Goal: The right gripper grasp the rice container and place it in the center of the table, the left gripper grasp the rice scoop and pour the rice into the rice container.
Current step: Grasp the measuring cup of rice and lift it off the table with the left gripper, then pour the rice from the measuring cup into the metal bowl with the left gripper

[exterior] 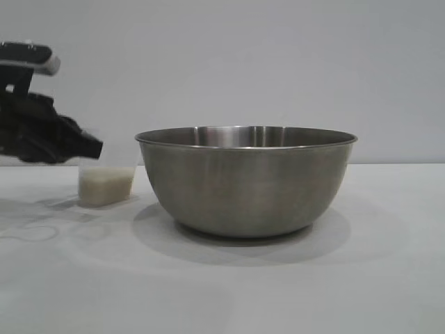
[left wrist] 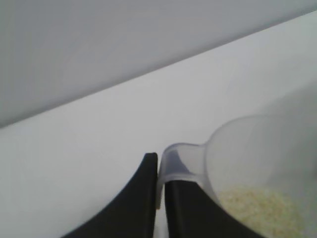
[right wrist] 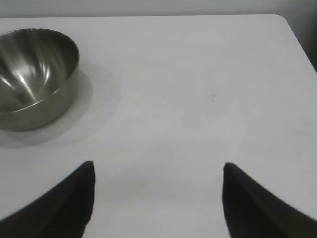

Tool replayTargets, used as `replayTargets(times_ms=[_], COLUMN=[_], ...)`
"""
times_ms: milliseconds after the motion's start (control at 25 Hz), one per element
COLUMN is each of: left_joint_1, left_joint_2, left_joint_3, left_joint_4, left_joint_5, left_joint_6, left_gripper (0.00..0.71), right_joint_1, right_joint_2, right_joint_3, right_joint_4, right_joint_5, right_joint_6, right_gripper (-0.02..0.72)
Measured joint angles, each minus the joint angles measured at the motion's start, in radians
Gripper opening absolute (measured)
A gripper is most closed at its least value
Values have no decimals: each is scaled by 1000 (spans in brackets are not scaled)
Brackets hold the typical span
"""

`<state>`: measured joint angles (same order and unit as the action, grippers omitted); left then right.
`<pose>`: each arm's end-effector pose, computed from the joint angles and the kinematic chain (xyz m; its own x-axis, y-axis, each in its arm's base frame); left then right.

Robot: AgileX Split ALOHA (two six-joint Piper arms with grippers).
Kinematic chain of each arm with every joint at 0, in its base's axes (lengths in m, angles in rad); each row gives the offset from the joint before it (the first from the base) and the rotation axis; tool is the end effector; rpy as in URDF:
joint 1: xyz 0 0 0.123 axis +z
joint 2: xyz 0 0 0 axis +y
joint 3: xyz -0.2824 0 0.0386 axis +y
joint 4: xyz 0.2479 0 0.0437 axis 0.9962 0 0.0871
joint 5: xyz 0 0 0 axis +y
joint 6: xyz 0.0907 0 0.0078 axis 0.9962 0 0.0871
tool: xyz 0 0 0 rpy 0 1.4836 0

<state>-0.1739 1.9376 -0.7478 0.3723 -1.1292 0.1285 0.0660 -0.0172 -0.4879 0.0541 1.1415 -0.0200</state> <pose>0.3455 -0.0911 0.1586 0.1398 0.2532 -0.9573 0.4668 0.8357 0.2892 -0.0100 0.0038 0.2674 -0.5207 -0.0319 -0.8532 -0.1064 0.9939 0.0278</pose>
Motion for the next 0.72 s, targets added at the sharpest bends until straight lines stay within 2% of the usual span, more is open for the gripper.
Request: replayTargets(times_ms=[120,200,400,720], left_joint_1=[-2,-20,-79,-122], left_joint_2=[-59,-79,-82,-82], left_joint_3=[0,0,-17,-83], left_joint_4=[60,75,138,239], left_joint_5=[0,-1,-1,-1], left_joint_6=[86,163,373,591], left_gripper=[0,0,0,0], right_joint_1=[0,0,0,0], right_joint_2=[0,0,0,0], right_joint_3=[0,0,0,0], right_joint_4=[0,0,0,0], right_joint_5=[0,0,0,0], right_joint_6=[0,0,0,0], right_gripper=[456,456,456,456])
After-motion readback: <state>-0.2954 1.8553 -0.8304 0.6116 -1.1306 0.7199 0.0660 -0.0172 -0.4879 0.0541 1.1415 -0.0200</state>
